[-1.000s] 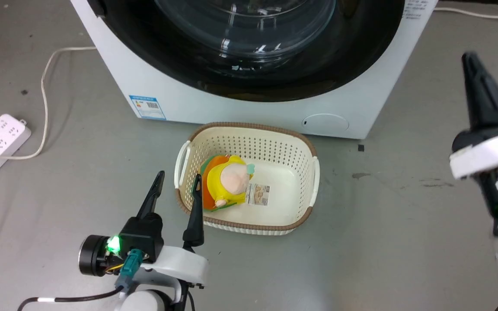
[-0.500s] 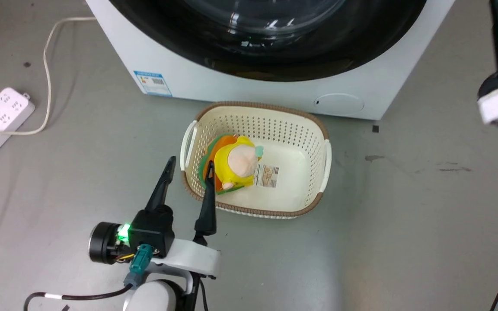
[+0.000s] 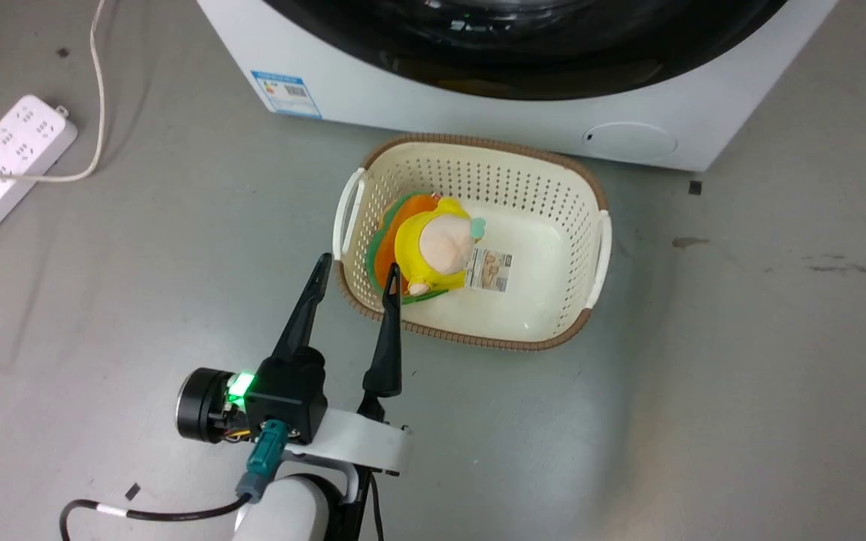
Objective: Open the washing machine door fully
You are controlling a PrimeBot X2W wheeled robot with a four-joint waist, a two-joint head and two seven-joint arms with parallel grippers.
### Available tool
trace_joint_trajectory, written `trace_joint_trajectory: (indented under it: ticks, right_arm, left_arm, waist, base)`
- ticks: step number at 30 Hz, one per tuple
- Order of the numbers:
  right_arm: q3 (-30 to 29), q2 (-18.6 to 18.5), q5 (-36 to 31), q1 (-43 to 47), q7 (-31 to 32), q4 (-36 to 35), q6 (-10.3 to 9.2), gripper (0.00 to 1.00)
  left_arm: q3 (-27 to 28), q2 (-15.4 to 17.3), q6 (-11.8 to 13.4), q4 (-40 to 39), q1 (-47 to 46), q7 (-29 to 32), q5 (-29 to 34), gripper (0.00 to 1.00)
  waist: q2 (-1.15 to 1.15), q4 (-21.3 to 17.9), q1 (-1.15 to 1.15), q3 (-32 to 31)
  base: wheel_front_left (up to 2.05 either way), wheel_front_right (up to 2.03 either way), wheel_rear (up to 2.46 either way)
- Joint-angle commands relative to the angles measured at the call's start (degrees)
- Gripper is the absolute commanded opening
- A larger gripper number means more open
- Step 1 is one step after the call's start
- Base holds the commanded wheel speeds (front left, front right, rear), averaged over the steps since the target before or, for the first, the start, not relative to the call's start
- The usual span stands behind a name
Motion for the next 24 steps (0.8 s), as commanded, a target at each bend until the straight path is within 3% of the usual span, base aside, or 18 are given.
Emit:
trace_joint_trajectory:
  ticks: [1,14,24]
  right_arm:
    - [-0.8,-0.7,2.3,-3.2,1.5,2.0,-0.02,0.0]
    - [-5.3,-3.4,13.4,-19.8,16.0,20.3,-0.03,0.0]
    - [-6.5,-5.7,19.6,-30.9,26.2,29.7,-0.03,0.0]
  left_arm:
    - [-0.7,0.1,0.4,0.0,-1.3,-0.7,-0.3,1.0]
    - [-5.0,0.1,2.3,0.2,-4.0,-2.2,-1.3,1.0]
    - [-7.6,0.1,3.5,0.2,-6.2,-3.4,-2.0,1.0]
  waist:
    - [0.0,0.5,0.0,0.9]
    - [0.0,2.8,0.0,5.0]
    - [0.0,4.0,0.0,8.3]
  base:
    - [0.0,0.0,0.0]
    - [0.0,0.0,0.0]
    - [0.0,0.0,0.0]
